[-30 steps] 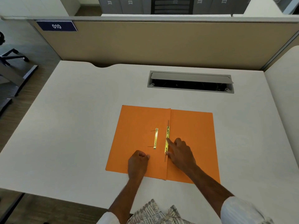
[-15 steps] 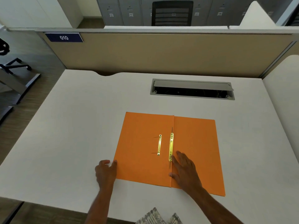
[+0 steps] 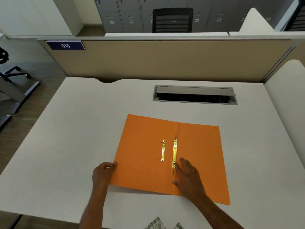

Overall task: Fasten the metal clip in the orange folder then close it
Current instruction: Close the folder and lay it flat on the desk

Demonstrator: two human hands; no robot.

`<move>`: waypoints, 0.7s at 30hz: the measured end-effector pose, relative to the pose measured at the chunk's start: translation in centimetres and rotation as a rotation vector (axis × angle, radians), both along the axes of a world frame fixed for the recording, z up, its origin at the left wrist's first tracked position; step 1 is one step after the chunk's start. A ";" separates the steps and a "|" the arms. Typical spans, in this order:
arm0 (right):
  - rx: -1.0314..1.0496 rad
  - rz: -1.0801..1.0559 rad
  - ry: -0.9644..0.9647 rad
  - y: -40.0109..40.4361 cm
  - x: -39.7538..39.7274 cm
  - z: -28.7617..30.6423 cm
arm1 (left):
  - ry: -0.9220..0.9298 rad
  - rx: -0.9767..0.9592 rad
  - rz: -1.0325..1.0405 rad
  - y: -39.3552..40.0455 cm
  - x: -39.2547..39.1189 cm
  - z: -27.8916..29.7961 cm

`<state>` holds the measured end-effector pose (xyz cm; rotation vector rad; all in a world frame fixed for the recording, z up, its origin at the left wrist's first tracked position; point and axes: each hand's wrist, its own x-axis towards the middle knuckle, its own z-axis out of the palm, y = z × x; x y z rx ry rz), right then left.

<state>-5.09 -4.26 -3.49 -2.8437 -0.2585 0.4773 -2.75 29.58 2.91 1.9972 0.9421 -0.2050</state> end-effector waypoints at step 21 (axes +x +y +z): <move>0.884 -0.441 -0.054 -2.7 -0.9 8.9 | -0.275 -0.194 -0.297 -13.3 -3.3 13.8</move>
